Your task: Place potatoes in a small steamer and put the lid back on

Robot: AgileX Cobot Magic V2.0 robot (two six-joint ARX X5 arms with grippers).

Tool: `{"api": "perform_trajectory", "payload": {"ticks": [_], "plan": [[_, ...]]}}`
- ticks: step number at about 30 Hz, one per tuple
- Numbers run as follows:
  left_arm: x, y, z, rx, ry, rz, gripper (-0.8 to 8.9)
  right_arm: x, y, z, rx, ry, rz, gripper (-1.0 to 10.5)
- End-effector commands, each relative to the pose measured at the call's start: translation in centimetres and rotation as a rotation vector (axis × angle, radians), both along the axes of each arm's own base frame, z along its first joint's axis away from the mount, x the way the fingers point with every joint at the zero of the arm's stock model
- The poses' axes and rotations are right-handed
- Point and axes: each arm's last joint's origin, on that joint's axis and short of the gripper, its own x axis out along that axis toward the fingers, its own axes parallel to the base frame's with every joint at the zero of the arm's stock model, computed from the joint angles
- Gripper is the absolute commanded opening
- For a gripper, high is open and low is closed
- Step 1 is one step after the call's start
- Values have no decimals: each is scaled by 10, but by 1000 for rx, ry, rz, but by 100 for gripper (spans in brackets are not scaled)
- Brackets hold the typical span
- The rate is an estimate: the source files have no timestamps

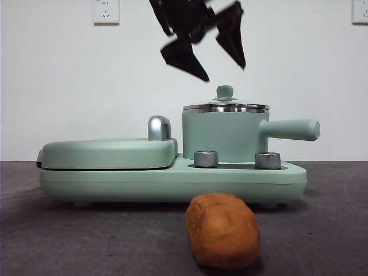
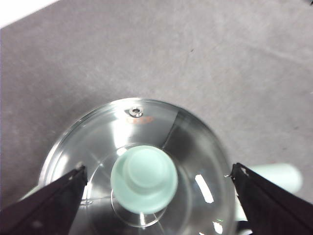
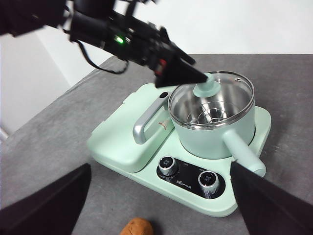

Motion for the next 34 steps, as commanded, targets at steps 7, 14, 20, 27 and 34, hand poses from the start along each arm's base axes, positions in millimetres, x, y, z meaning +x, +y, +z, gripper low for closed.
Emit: {"api": "perform_trajectory", "payload": {"ticks": [7,14,20,27,34], "plan": [[11,-14,-14,31,-74,-47,464,0,0,5,9,-14,4,455],[14,-13,-13,40,-93,-14,463,0,0,5,9,-14,4,455],[14,-12,-15,42,-87,-11,463,0,0,5,9,-14,4,455],[19,-16,-26,51,-71,-10,462,0,0,5,9,-13,4,455],[20,-17,-29,54,-68,-10,417,0,0,5,9,-13,4,455]]}}
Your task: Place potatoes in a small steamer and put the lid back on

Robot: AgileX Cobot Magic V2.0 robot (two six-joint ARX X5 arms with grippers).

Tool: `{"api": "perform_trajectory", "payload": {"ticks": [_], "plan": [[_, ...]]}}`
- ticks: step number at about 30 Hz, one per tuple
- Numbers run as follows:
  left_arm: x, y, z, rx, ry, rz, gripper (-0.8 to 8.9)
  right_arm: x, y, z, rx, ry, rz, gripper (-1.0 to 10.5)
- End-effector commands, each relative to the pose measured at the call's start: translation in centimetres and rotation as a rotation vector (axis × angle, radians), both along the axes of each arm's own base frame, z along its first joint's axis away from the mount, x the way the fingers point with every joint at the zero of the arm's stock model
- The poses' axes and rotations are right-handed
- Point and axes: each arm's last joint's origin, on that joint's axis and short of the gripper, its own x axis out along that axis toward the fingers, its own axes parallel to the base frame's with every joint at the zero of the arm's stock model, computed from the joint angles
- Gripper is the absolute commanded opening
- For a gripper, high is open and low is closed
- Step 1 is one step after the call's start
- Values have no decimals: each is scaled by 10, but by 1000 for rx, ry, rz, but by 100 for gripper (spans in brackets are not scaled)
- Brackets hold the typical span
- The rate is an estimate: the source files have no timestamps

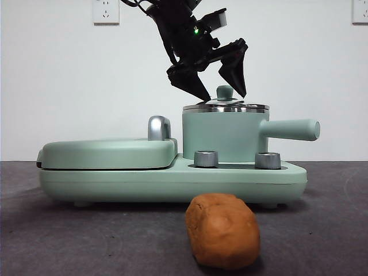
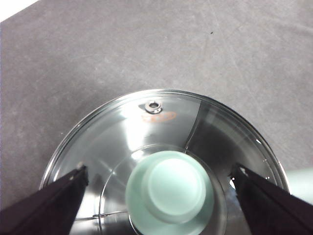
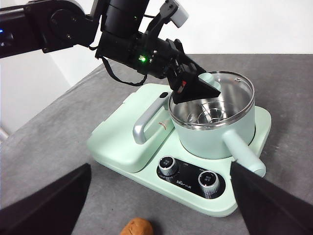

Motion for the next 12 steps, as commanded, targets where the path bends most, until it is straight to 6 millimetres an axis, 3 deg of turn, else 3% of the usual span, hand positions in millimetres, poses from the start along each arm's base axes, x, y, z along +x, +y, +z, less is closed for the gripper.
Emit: {"api": "perform_trajectory", "payload": {"ticks": [1,10,12], "plan": [[3,-6,0,-9,-18,-8,394,0,0,5,10,-14,3,455],[4,-5,0,-6,-18,-6,206,0,0,5,10,-13,3,455],[4,-5,0,-5,-17,-6,203,0,0,5,10,-12,3,455]]}}
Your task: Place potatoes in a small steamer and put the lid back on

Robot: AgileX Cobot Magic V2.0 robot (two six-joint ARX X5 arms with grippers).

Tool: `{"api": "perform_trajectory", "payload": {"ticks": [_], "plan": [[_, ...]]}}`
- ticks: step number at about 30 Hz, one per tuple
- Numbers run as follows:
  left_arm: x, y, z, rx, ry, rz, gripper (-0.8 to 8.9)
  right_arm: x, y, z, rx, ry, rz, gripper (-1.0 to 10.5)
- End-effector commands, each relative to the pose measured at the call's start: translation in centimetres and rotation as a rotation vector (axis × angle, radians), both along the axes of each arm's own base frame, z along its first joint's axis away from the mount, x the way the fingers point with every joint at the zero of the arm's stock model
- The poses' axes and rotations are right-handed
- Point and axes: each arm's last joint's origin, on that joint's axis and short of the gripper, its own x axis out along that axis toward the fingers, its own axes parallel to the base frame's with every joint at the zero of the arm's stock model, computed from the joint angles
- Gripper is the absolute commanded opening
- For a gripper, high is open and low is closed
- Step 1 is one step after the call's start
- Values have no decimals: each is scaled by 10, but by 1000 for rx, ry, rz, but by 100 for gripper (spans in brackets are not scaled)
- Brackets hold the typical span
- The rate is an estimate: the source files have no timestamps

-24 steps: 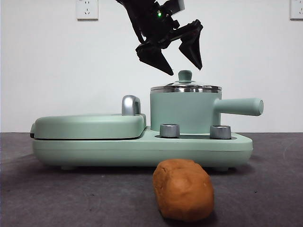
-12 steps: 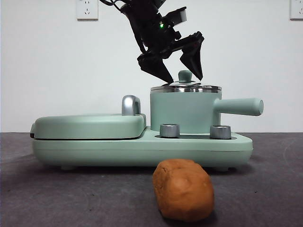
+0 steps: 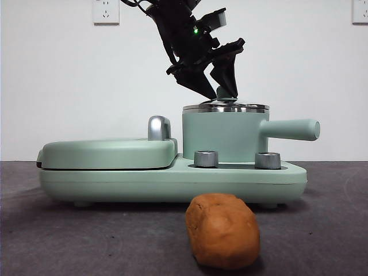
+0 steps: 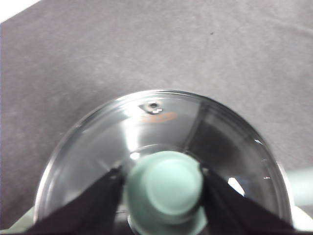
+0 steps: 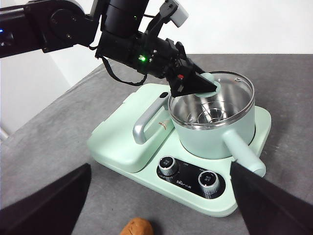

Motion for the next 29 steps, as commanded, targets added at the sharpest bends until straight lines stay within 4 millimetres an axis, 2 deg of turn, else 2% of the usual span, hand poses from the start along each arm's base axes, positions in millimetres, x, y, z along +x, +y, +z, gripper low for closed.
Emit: {"api": "perform_trajectory", "payload": {"ticks": [1,5,10,14,17,22,29], "plan": [[4,-5,-1,-2,-17,-6,203,0,0,5,10,-13,4,455],[3,-5,-1,1,-12,-6,148,0,0,5,10,-13,4,455],[4,-5,-1,1,-12,-6,138,0,0,5,10,-11,4,455],[4,-5,-1,-1,-15,-6,23,0,0,5,10,-11,4,455],[4,-5,1,-11,-26,-5,19,0,0,5,10,-11,4,455],[0,-1,17,-38,-59,-1,19,0,0,5,10,-11,4,455],[-19,14,54,-61,-93,0,17,-1,0,4,10,0,3,455]]}}
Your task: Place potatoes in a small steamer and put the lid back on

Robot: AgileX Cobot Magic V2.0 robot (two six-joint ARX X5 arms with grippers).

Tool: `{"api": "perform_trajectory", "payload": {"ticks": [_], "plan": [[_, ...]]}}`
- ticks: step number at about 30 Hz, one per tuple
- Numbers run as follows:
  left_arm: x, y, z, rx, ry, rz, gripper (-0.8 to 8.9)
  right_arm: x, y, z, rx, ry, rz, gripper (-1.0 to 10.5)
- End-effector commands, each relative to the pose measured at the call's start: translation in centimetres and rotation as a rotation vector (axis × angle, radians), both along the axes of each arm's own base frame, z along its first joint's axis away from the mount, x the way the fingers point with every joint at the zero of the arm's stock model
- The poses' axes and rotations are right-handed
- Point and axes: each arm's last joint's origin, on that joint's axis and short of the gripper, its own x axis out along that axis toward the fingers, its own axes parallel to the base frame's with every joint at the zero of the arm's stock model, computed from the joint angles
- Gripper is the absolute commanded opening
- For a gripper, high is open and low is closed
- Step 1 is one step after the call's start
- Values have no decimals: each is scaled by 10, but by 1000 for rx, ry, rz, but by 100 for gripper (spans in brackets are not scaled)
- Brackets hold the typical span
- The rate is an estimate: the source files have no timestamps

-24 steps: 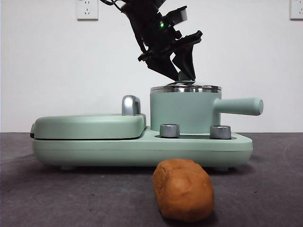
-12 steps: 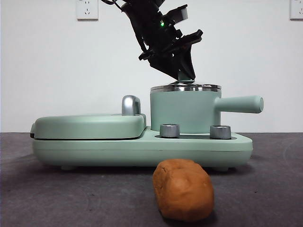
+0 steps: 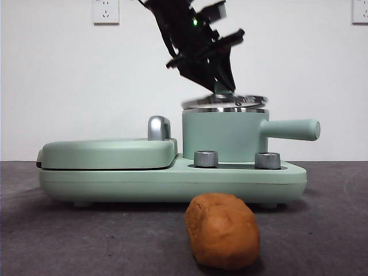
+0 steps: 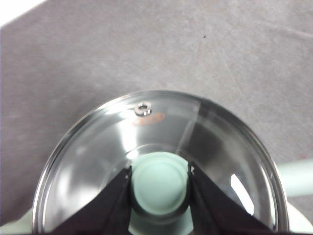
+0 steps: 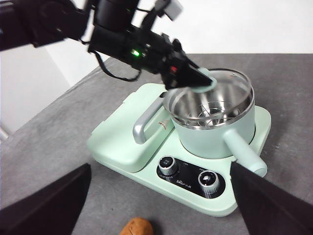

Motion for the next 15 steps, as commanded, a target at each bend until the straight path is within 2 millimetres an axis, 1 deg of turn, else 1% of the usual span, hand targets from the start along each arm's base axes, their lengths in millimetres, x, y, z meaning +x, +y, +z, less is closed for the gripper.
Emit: {"api": "perform_trajectory", "payload": {"ticks": [1,8,13,15], "plan": [[-13,10,40,-61,-82,1,16,-1,0,4,9,6,3,455],[-44,37,77,-37,-56,7,17,-2,0,-5,2,105,5,455],[-67,59,98,6,-42,-4,17,3,4,-9,5,180,35,455],[-74,67,105,13,-52,-6,17,7,7,-11,9,208,45,455]]}}
